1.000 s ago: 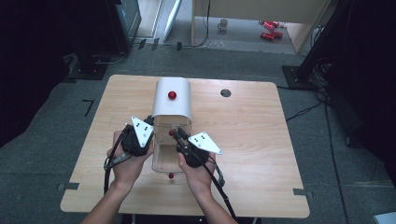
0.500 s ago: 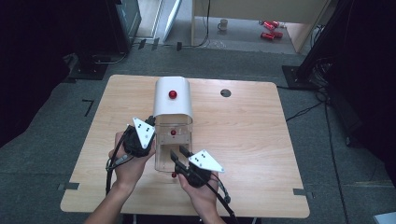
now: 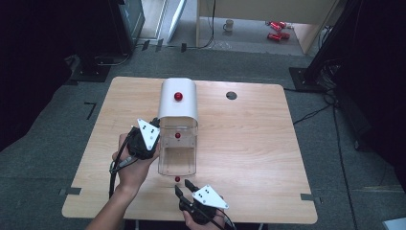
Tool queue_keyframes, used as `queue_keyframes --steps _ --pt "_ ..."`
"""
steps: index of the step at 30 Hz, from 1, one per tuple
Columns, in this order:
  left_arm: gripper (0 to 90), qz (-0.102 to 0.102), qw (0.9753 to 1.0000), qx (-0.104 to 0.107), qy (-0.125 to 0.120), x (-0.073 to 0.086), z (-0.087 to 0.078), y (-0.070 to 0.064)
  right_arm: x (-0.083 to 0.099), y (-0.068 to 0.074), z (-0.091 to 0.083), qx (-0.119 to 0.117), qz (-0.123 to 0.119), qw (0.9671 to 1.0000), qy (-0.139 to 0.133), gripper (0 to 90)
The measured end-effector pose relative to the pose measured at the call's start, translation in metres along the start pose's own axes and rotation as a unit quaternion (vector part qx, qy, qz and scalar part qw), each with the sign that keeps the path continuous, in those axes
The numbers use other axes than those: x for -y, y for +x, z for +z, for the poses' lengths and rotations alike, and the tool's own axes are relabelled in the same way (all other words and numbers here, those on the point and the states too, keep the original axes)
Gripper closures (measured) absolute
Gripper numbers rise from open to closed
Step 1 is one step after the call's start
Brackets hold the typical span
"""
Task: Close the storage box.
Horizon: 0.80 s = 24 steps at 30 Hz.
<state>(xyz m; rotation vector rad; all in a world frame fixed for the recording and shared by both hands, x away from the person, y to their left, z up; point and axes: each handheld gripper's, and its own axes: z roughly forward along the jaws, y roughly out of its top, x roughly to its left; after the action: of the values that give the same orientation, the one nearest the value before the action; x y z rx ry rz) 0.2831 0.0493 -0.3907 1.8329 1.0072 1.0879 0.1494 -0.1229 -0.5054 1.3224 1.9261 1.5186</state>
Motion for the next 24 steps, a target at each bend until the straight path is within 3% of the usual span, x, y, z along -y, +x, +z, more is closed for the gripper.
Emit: queue_keyframes --steps 8,13,21,24 --pt "88.9 0.006 0.9999 -0.010 -0.002 0.000 0.001 -0.003 0.013 0.005 0.012 0.018 -0.001 0.9997 0.017 59.9" --pt "88.9 0.006 0.9999 -0.011 -0.003 0.000 0.001 -0.003 0.017 0.007 0.022 0.049 -0.002 0.9985 0.026 61.5" --pt "89.0 0.004 0.9999 -0.012 -0.005 0.001 0.001 -0.004 0.012 0.010 0.035 0.078 0.017 0.9960 0.039 66.3" --pt "89.0 0.006 0.9999 -0.010 -0.004 0.001 0.001 -0.004 0.012 0.009 0.042 0.089 0.046 0.9941 0.042 68.1"
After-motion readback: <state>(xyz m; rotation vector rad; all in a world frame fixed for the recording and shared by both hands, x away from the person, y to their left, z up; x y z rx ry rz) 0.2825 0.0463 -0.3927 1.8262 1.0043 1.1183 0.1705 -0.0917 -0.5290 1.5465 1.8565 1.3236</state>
